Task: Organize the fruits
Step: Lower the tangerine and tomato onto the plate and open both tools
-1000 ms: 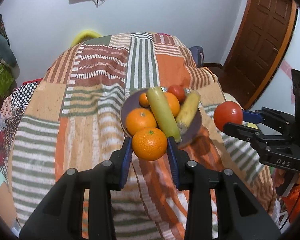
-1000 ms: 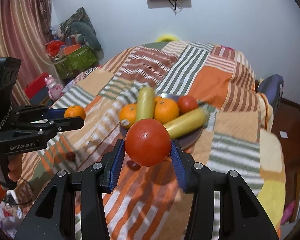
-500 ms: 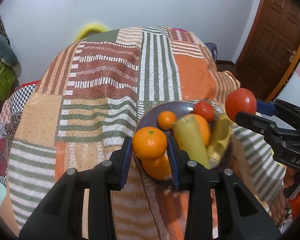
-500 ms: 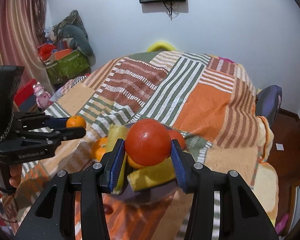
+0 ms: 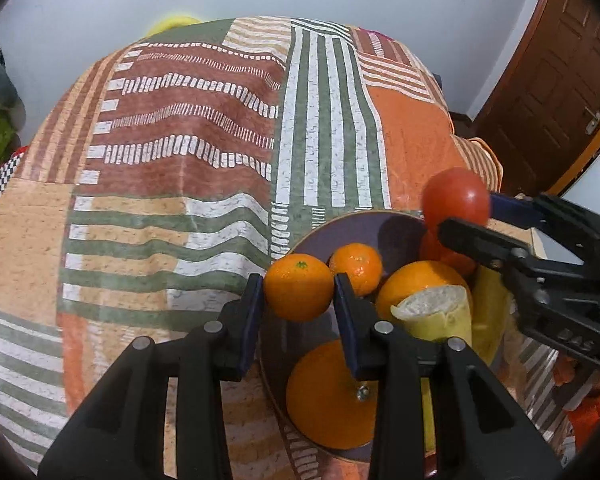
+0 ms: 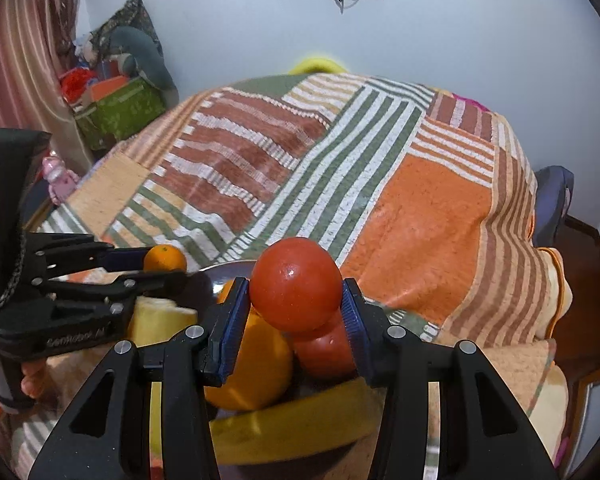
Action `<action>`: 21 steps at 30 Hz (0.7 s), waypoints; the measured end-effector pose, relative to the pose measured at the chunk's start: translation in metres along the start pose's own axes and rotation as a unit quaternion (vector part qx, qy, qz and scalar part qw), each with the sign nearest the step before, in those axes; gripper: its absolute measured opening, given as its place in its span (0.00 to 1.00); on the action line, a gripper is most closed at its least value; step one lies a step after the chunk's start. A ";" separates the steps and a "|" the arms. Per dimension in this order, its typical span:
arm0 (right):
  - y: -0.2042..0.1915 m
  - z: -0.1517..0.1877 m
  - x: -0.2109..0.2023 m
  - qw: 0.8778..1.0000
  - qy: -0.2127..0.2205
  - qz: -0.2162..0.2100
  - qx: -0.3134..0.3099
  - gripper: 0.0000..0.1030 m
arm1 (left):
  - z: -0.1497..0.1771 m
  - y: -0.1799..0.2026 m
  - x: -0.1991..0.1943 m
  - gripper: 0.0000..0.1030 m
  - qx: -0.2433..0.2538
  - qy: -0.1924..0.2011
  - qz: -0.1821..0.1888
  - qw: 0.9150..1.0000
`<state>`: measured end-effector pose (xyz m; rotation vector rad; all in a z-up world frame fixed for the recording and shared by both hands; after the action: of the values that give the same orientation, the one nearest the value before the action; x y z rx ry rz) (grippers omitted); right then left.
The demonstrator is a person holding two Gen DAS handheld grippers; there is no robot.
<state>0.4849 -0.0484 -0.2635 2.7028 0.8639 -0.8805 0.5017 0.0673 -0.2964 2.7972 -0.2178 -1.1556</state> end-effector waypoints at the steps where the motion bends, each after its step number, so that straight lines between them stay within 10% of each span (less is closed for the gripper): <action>1: 0.001 0.000 0.003 1.000 -0.001 -0.001 0.002 0.42 | -0.001 -0.001 0.000 0.33 -0.004 0.001 0.003 1.000; 21: -0.012 0.005 0.014 1.000 -0.010 -0.020 -0.014 0.43 | 0.009 0.003 -0.011 0.50 0.032 0.011 -0.013 0.999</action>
<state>0.4844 -0.0338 -0.2756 2.6561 0.9223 -0.8950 0.4874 0.0654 -0.2950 2.8755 -0.2204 -1.1419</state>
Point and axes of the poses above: each gripper's, at about its wrist camera, not at the fingertips, and x roughly the way its jaws point, y to its right, z to its underside, the point moved 7 cm from there along x, roughly the way its jaws point, and after that the axes turned 5 degrees about y, right-handed, at the moved point
